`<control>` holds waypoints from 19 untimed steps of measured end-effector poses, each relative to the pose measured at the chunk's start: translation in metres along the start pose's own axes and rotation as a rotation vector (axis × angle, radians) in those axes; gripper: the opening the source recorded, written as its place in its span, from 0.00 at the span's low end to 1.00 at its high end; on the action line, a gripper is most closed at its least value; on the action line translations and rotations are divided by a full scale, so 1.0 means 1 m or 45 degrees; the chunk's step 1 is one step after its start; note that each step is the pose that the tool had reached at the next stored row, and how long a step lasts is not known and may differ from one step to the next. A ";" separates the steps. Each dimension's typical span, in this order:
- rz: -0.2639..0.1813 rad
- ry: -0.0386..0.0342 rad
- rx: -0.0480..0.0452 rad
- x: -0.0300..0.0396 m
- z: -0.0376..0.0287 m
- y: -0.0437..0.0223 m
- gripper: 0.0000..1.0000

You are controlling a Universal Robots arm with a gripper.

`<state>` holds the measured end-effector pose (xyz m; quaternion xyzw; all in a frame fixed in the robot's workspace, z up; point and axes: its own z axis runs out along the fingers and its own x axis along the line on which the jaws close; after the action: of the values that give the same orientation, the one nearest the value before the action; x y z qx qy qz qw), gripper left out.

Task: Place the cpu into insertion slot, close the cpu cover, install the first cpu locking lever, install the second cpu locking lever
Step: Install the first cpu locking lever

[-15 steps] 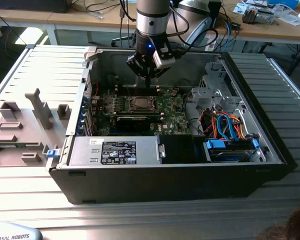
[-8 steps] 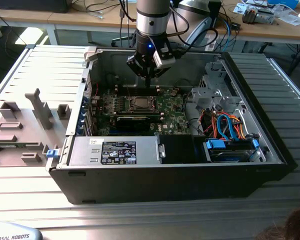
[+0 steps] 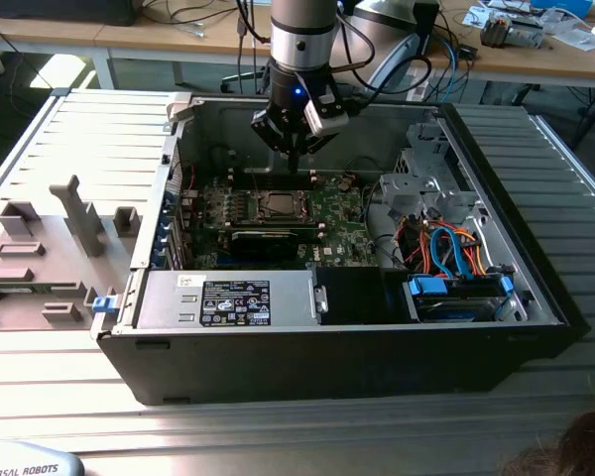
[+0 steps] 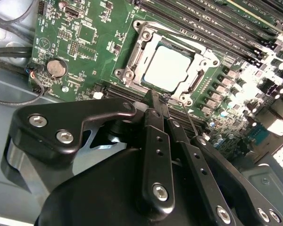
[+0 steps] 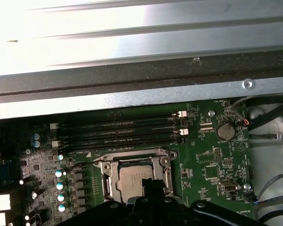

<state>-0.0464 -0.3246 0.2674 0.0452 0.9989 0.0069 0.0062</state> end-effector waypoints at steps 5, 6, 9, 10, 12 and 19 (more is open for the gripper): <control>-0.008 0.0001 0.000 0.0000 0.0000 0.0000 0.11; -0.010 0.0002 0.000 0.0000 0.0000 0.0000 0.11; -0.016 0.0002 0.000 0.0000 0.0000 0.0000 0.11; -0.017 0.0003 0.000 0.0000 0.0000 0.0000 0.11; -0.020 0.0003 0.000 0.0000 0.0000 0.0000 0.11; -0.031 0.0004 0.000 0.0000 0.0000 0.0000 0.11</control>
<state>-0.0464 -0.3246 0.2674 0.0330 0.9994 0.0070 0.0062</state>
